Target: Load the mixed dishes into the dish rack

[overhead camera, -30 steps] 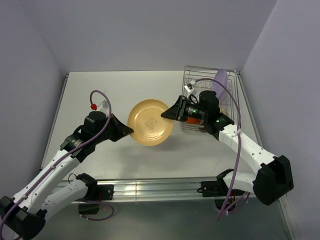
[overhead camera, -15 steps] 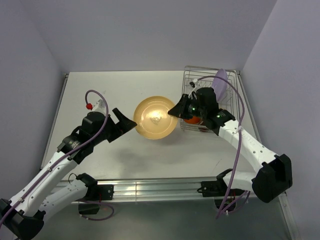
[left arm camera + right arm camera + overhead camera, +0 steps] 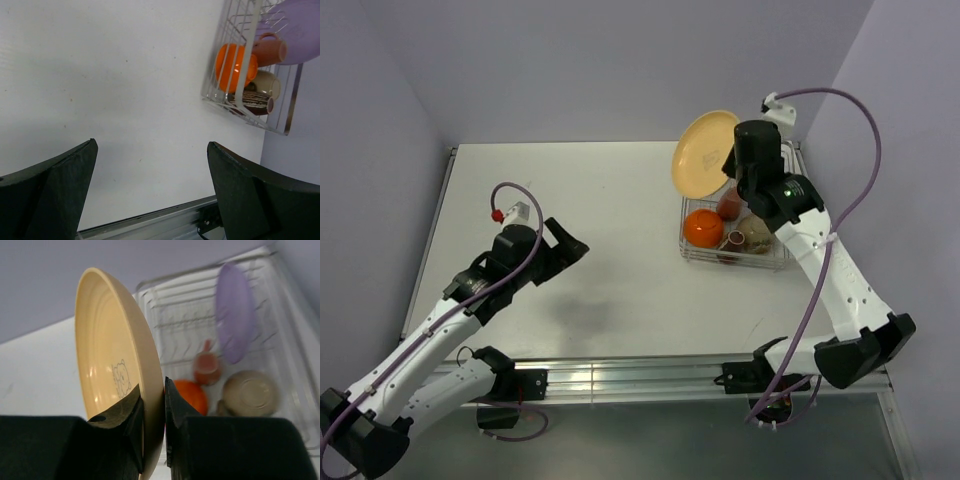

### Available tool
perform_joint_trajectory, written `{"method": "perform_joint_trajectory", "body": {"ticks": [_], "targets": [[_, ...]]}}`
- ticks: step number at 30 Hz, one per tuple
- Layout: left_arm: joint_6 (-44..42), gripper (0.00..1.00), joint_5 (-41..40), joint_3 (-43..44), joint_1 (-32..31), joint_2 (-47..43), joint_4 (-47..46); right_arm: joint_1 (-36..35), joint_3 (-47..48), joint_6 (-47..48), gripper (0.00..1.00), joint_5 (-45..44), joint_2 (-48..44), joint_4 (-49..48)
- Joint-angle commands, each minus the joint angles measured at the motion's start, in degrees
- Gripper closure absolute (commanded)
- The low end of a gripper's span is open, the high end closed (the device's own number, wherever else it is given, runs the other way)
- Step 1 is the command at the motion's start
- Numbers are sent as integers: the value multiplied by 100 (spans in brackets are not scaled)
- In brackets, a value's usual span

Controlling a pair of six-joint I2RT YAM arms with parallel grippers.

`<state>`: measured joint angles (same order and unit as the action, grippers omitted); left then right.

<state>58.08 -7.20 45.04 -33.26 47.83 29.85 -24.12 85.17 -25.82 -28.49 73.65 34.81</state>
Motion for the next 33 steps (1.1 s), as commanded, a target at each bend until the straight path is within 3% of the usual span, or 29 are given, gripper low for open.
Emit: {"method": "perform_joint_trajectory", "body": {"ticks": [1, 6, 12, 24, 33], "targets": [[-113, 3, 254, -170, -14, 217, -557, 39, 911, 525, 100, -1895, 456, 237], [-183, 3, 447, -302, -14, 516, -875, 39, 1755, 912, 100, -2660, 1361, 404], [-271, 3, 588, -338, -14, 771, -1121, -40, 3092, 859, 100, -3338, 2830, 1353], [-342, 3, 720, -496, -14, 1017, -1385, -137, 2436, 2151, 100, -3374, 3191, -201], [-342, 4, 790, -557, -14, 982, -1403, -128, 1689, 2521, 100, -3216, 3226, -1010]]}}
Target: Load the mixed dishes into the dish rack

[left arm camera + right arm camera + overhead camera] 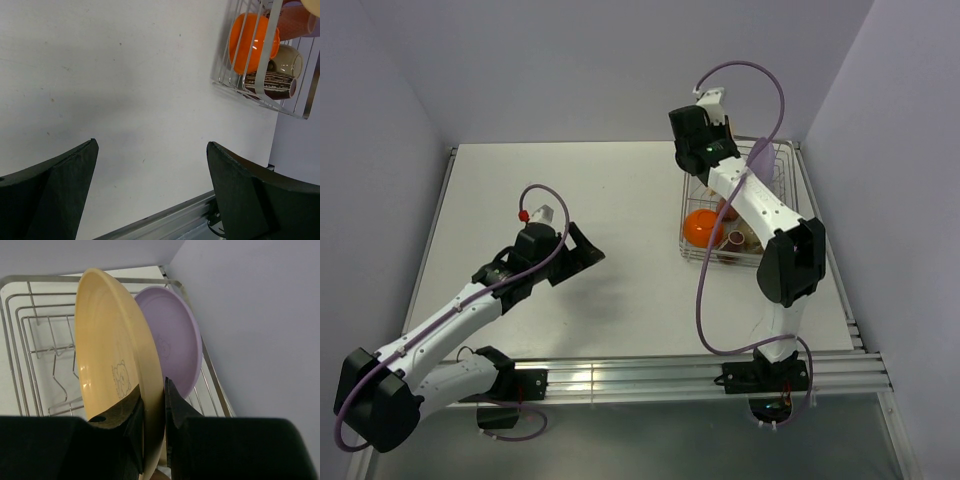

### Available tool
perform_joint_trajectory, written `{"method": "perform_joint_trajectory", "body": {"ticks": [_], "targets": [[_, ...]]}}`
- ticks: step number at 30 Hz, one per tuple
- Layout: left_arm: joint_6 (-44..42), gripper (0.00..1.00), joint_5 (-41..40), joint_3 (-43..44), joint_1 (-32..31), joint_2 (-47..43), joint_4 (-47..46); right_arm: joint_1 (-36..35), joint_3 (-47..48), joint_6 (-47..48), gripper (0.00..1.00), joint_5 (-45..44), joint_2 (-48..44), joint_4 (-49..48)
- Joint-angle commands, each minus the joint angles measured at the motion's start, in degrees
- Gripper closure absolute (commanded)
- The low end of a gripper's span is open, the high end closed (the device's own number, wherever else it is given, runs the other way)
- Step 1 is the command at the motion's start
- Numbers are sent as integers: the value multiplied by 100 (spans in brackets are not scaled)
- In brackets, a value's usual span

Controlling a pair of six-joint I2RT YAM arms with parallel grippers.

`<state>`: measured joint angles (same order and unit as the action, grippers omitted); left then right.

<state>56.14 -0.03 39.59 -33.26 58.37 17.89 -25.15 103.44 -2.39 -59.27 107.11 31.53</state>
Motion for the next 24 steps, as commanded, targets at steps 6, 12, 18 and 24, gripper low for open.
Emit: {"method": "perform_joint_trajectory", "body": {"ticks": [6, 12, 18, 24], "targets": [[-147, 4, 56, -39, -14, -133, -146, 1, -316, 442, 100, -24, 73, -1114], [-138, 4, 38, -118, -14, -168, -137, 1, -377, 345, 100, 134, 161, -1167], [-147, 4, 74, -171, -14, -141, -172, -8, -298, 354, 100, 170, 407, -1193], [-182, 4, 38, -127, -23, -168, -67, 10, -71, 248, 95, 565, 740, -1053]]}}
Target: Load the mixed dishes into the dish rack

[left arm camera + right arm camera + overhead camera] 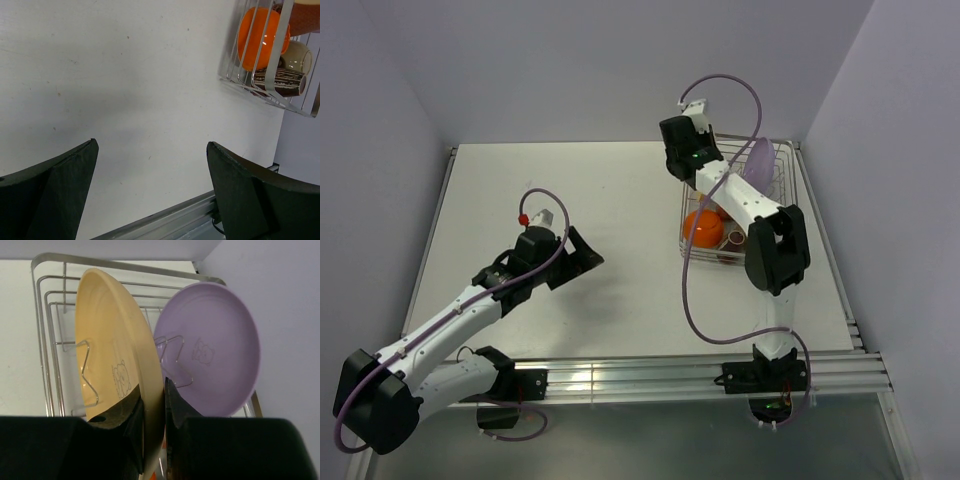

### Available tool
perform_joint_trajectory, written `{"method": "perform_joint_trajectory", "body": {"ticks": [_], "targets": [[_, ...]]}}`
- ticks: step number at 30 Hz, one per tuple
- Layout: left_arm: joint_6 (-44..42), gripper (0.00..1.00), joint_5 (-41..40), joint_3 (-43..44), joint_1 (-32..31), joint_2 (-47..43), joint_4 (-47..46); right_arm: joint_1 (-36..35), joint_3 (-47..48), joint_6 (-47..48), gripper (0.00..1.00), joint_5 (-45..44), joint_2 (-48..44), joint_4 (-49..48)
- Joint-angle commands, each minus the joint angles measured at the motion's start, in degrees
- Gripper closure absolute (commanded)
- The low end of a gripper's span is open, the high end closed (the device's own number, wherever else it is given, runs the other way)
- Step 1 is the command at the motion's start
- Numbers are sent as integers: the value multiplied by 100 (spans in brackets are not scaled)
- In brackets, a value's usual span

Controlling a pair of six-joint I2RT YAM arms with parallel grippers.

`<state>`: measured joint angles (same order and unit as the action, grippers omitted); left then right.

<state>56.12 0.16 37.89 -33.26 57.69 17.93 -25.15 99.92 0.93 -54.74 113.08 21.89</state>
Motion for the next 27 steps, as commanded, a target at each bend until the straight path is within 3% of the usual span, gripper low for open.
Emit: {"method": "perform_joint_trajectory", "body": {"ticks": [1, 4, 6, 7, 10, 16, 20, 22, 27], "targets": [[-180, 4, 19, 52, -14, -100, -53, 1, 361, -84, 90, 182, 197, -19], [-163, 4, 19, 26, -23, -162, 0, 10, 642, -295, 51, 341, 390, 280], [-136, 4, 19, 8, -14, -232, 26, 1, 766, -418, 36, 385, 434, 474], [-119, 3, 19, -18, -14, -258, 43, 10, 757, -444, 24, 411, 417, 492], [-84, 3, 19, -27, -14, -346, 105, 10, 617, -576, 7, 350, 277, 527], [-4, 2, 45, -132, -14, -548, 131, -17, 20, -866, 4, 332, -600, 571], [-4, 1, 89, -238, -14, -671, 123, -122, -488, -1393, 3, 490, -1348, 1132], [-66, 1, 290, -290, -14, -724, 27, -279, -823, -1638, 2, 744, -1928, 1291], [-22, 1, 520, -405, -23, -970, -36, -850, -2589, -2175, 1, 2387, -3220, 1037]]}}
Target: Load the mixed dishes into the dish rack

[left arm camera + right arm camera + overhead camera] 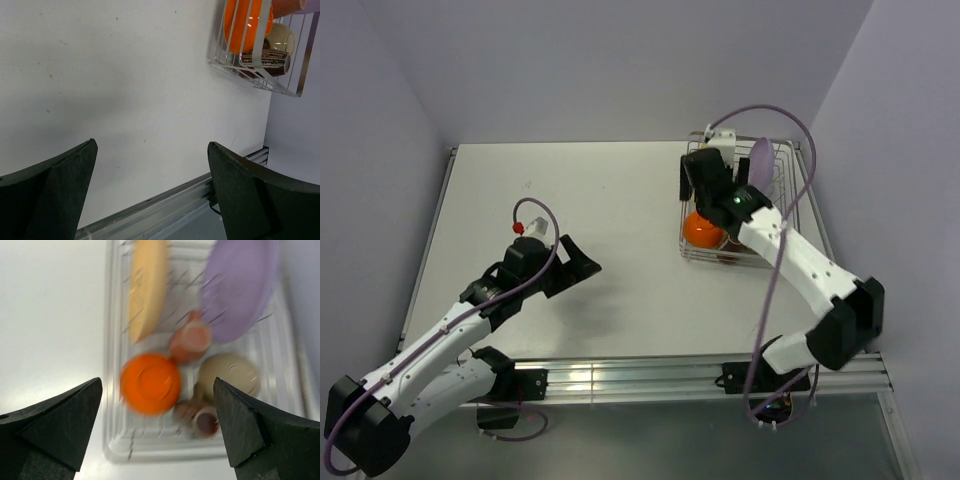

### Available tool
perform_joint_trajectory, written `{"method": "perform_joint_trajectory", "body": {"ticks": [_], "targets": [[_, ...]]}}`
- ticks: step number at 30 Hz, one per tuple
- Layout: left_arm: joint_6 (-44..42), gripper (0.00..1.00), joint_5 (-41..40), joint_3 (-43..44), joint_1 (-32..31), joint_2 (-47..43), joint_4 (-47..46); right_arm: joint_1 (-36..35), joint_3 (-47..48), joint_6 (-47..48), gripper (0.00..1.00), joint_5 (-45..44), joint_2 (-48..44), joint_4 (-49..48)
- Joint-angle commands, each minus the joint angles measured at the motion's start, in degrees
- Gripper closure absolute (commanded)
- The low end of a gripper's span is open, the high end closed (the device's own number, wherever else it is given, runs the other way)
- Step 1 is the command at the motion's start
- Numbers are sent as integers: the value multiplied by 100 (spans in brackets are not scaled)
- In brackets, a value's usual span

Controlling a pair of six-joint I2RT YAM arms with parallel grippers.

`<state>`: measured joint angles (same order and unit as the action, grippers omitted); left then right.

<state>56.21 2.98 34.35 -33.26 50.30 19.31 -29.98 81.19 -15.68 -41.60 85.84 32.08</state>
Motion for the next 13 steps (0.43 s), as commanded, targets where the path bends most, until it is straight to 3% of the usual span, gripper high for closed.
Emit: {"method": "perform_joint_trajectory", "body": {"ticks": [1, 5, 10, 13], "targets": [[-22, 1, 273, -95, -14, -249, -147, -508, -953, -645, 0, 1258, -873, -60], [109, 1, 439, -253, -14, -406, -138, -1193, -2427, -1006, 0, 2302, -1788, -630], [329, 1, 712, -656, -14, -802, -349, -1423, -3950, -1717, 0, 3464, -3265, -1387], [374, 1, 975, -833, -14, -1013, -559, -1502, -4847, -2016, 0, 3651, -4334, -1783]]}}
